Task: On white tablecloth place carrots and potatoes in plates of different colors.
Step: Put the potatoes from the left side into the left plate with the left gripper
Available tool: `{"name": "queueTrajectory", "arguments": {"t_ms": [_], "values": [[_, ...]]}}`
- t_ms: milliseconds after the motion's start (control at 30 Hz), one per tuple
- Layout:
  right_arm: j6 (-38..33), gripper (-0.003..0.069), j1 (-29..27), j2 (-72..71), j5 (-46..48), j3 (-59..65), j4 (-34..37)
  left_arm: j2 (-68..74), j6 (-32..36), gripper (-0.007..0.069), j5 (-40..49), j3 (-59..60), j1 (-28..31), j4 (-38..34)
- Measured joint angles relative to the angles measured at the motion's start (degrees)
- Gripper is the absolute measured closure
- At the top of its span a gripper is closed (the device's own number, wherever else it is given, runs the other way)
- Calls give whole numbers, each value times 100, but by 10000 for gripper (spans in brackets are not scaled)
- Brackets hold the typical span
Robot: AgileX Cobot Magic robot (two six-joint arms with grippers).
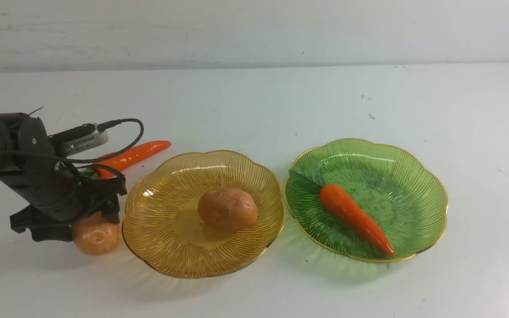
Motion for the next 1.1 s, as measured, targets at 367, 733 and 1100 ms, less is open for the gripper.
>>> {"name": "queueTrajectory", "arguments": {"t_ms": [367, 733, 1100], "values": [[0, 674, 0, 0, -17, 0, -6, 235, -42, 77, 127, -130, -26, 47], [-6, 674, 0, 0, -19, 0, -6, 235, -190, 36, 904, -602, -26, 90], [-17, 674, 0, 0, -43, 0, -6, 695, 1113, 592, 1809, -2723, 884, 1326]]}}
